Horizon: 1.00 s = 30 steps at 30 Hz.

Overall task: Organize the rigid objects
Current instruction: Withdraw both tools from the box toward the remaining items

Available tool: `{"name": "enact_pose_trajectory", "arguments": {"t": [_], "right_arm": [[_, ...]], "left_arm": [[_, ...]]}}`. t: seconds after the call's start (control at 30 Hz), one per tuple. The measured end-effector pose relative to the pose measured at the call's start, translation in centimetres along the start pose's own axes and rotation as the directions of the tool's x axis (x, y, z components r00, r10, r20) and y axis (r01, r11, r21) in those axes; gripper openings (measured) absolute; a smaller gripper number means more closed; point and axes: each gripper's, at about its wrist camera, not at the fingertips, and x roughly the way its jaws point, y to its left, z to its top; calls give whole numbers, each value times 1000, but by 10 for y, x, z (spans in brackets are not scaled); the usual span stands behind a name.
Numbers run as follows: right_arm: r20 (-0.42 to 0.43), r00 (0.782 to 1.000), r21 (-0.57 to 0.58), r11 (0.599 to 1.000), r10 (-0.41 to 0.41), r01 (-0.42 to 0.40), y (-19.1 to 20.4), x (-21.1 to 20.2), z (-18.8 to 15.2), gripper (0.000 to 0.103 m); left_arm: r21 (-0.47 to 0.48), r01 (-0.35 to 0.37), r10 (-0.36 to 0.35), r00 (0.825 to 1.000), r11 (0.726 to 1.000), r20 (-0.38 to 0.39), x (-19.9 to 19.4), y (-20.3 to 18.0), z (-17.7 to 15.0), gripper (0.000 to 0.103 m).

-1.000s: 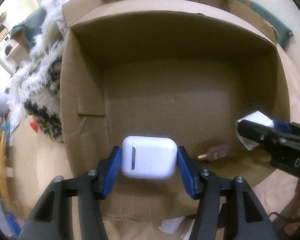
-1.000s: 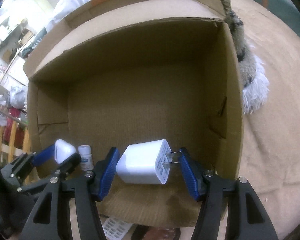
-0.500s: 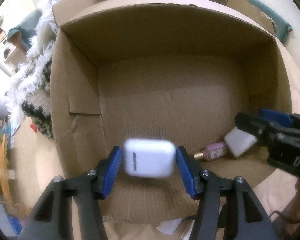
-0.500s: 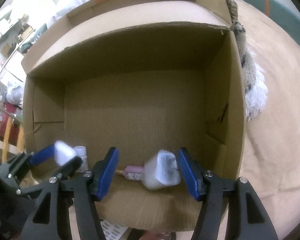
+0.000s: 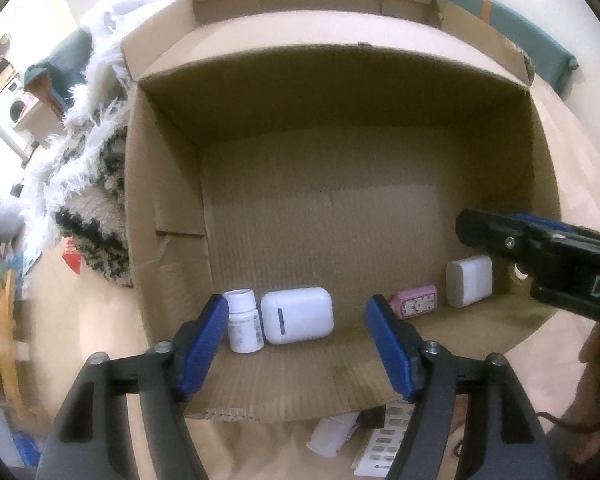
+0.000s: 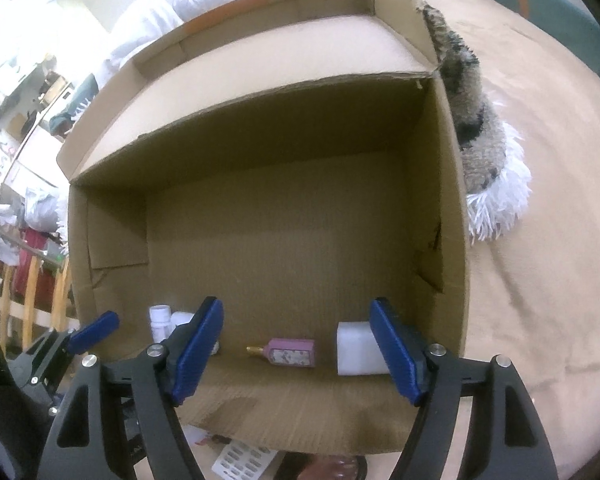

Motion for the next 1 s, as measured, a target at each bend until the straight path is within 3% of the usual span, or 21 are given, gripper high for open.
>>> {"name": "enact_pose_trajectory", "arguments": {"t": [0.23,0.5,0.7,1.0], "right_arm": [[15,1000,16,1000,-2,1,-3,-11,-3,80],[28,1000,19,1000,-12,12,-3,-34,-12,80],[38,999,43,999,-11,9,-10,-54,-37,80],[-18,998,136,989,58,-55,-20,-59,-90,80]], "left_arm": [[-53,41,-40,999,998,19,-14,15,2,69],[-59,32,-29,998,998,51,-37,21,-7,69],[-109,66,-62,997,992,39,-48,31,-27,69],[-173,82,-81,997,981,11,-54,42,-65,69]]}}
